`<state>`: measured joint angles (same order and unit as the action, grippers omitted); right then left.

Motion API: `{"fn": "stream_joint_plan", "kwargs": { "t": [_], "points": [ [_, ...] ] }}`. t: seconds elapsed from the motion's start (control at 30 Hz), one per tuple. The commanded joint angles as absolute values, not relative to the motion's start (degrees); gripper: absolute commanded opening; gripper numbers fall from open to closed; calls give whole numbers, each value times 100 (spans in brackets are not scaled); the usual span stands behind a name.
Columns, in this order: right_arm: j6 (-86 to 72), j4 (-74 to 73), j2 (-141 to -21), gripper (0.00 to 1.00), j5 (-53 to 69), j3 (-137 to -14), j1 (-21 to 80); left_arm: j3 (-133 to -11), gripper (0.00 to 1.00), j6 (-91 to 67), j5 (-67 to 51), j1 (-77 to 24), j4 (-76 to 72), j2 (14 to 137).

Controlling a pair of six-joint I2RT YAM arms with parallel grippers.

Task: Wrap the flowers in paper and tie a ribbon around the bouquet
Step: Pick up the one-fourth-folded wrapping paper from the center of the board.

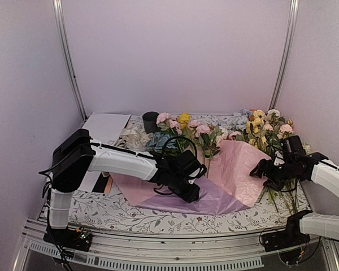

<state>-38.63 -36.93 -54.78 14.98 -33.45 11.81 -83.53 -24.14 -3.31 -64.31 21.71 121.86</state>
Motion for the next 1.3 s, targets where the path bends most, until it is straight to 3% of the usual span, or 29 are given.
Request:
{"fn": "stream_joint_plan", "kwargs": {
  "t": [0.0,0.03,0.1,0.33,0.53,0.73,0.93,1.27],
  "points": [
    [-4021,-4022,-5499,91,1802,-3255,1146,-8304,37,-2212,-217,-6382,2346,12076],
    [-3950,-4159,-5508,97,1829,-3259,1151,-8312,37,-2200,-234,-6382,2342,12076],
    [-3841,-4382,-5528,99,1874,-3269,1149,-8334,37,-2149,-295,-6361,2330,12083],
    [-3596,-4285,-5612,98,2301,-3244,1147,-8485,37,-2013,-411,-6312,2391,12196],
    [-3519,-3629,-6147,72,2920,-3068,1151,-8549,37,-1962,-439,-6283,2477,12200],
    [-3430,-3677,-6002,30,2845,-3283,1148,-8712,38,-1898,-401,-6245,2574,12224],
    [-3364,-3856,-5503,3,2913,-3410,1159,-8772,38,-1909,-466,-6178,2576,12377],
    [-3468,-3659,-5304,0,3275,-4012,1722,-8815,38,-1930,-519,-6046,2487,12608]
  ]
}}
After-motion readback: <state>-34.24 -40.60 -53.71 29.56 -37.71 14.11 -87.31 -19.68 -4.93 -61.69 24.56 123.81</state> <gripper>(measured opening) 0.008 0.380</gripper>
